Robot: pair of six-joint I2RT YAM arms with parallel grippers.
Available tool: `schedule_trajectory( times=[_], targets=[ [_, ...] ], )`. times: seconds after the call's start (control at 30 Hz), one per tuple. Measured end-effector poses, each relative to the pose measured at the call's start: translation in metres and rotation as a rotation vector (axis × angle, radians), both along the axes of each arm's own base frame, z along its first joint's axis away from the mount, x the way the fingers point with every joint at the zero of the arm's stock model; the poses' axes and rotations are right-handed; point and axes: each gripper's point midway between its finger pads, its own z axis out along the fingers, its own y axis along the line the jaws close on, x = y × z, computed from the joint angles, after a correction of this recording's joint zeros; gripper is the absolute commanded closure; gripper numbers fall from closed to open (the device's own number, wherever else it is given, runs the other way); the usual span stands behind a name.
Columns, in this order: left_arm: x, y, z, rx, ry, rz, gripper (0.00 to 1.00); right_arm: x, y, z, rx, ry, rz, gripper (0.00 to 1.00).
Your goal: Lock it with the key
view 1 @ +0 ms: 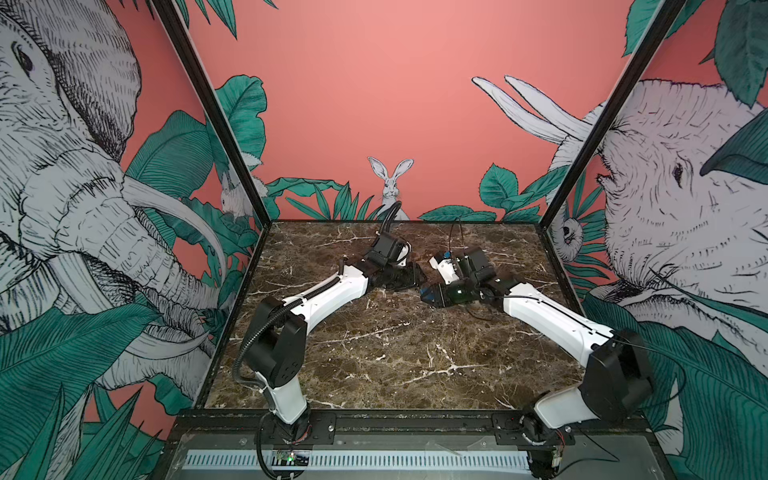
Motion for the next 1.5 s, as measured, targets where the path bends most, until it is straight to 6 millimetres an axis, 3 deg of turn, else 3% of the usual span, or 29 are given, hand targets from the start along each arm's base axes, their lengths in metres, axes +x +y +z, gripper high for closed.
schedule_trajectory(
  times=[0.73,1.5],
  targets=[
    [0.0017,-0.0004,-0.0004,0.000,-0.003,0.003,0.75,-0.0003,0.0051,-0.0054,-0.024,0.004,0.015,0.78],
    [0.0062,-0.0015,0.0034,-0.019,-0.010,0.021,0.90,0.0010,0.0038,-0.0059,-0.032,-0.001,0.009,0.78]
  ],
)
